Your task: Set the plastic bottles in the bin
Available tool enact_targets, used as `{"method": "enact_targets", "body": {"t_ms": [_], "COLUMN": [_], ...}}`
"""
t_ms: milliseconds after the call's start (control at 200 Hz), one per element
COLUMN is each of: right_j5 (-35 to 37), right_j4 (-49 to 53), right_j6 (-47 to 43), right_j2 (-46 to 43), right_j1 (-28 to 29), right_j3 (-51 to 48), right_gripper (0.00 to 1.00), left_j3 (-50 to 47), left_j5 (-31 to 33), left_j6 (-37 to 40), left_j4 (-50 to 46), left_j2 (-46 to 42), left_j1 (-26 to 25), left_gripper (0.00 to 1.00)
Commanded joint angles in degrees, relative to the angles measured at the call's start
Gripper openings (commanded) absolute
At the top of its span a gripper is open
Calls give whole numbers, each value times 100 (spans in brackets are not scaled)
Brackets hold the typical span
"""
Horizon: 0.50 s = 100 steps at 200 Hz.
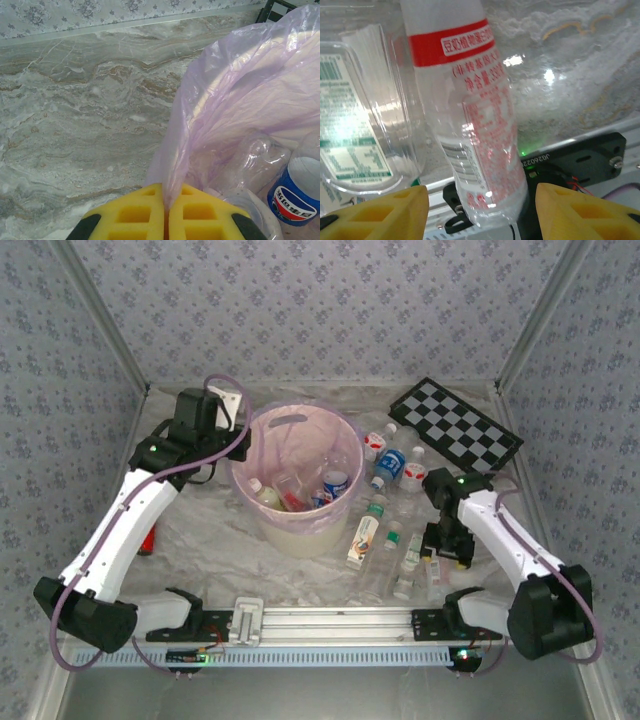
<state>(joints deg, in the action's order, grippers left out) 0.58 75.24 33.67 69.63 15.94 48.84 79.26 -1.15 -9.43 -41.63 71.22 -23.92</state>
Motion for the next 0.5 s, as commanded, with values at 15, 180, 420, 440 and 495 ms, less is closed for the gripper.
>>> {"method": "enact_targets", "body": {"t_ms": [15, 180, 420, 440, 495], "right_j5": [-47, 12, 141, 175, 199], "right_j4": [-330, -472, -971, -1010, -1098], "right_j6": [181, 314, 474, 473, 433], "right_j2": [322, 614, 1186, 1222, 1317], "right_j1": [-43, -51, -54, -56, -65], "right_j3": [-165, -178, -277, -278, -296], "right_gripper": [59, 57, 54, 53, 50], "left_j3": [177, 172, 134, 138, 124], "left_j5": [-205, -243, -377, -377, -386], "left_j6": [16, 71, 117, 121, 132], "left_j4": [238, 236, 237, 239, 238], "left_j2": [106, 164, 113, 103, 86], "left_j1": [89, 150, 324, 329, 360], "left_gripper": [0, 0, 0, 0, 0]}}
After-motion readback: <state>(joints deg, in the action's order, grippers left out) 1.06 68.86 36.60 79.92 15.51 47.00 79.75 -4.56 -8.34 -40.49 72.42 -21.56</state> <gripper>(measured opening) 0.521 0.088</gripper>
